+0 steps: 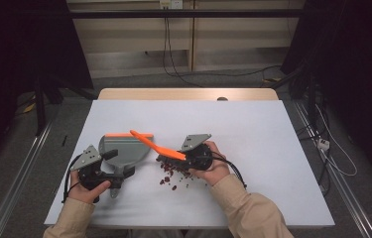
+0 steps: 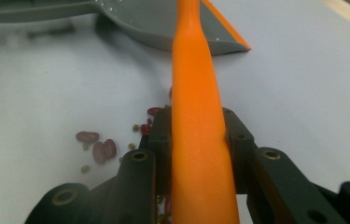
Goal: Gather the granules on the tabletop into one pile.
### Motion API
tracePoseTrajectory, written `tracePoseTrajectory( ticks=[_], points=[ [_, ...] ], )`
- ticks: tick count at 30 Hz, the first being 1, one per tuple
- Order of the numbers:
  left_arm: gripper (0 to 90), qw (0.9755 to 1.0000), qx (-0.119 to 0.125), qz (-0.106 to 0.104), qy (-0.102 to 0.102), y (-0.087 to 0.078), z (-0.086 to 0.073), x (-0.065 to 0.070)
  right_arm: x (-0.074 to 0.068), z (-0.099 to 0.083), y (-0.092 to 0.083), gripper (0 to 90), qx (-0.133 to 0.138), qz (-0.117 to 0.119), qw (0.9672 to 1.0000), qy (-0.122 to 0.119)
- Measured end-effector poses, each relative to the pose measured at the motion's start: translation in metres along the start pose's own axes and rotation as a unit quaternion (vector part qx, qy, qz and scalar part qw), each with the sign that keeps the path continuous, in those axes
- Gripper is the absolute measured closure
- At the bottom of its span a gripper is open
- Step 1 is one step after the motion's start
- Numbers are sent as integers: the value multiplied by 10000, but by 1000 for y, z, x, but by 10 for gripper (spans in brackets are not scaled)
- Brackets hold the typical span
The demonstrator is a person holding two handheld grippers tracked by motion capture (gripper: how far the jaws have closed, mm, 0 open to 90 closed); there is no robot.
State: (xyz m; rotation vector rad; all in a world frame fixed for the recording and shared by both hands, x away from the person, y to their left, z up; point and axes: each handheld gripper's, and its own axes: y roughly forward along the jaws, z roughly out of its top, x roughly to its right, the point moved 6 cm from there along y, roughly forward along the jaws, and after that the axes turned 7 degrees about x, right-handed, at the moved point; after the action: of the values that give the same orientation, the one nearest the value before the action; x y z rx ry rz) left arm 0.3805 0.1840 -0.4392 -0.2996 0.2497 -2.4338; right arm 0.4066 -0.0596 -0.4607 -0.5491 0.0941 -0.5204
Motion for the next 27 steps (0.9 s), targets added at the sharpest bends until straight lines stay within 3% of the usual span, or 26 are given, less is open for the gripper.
tracePoseTrajectory(
  ticks=[5, 11, 14, 16, 21, 23, 27],
  points=[
    [55, 10000, 5, 6, 17, 0, 0, 0, 4, 6, -11, 712, 256, -184, 9994, 132],
    [55, 10000, 6, 21, 29, -1, 0, -2, 2, 12, -18, 712, 534, -418, 9958, 608],
    [55, 10000, 24, 29, 20, -1, 1, -1, -10, 15, -15, 712, 701, -417, 9921, 956],
    [55, 10000, 25, 35, 26, -1, 1, -1, -21, 15, -11, 712, 663, -434, 9919, 991],
    [55, 10000, 10, 26, 53, -2, 1, 0, -52, 15, 3, 712, 812, -189, 9863, 1425],
    [55, 10000, 18, 33, 49, -2, 1, 0, -59, 15, 7, 712, 822, -159, 9859, 1451],
    [55, 10000, 12, 29, 57, -2, 1, 0, -70, 12, 19, 712, 818, -108, 9804, 1790]
  ],
)
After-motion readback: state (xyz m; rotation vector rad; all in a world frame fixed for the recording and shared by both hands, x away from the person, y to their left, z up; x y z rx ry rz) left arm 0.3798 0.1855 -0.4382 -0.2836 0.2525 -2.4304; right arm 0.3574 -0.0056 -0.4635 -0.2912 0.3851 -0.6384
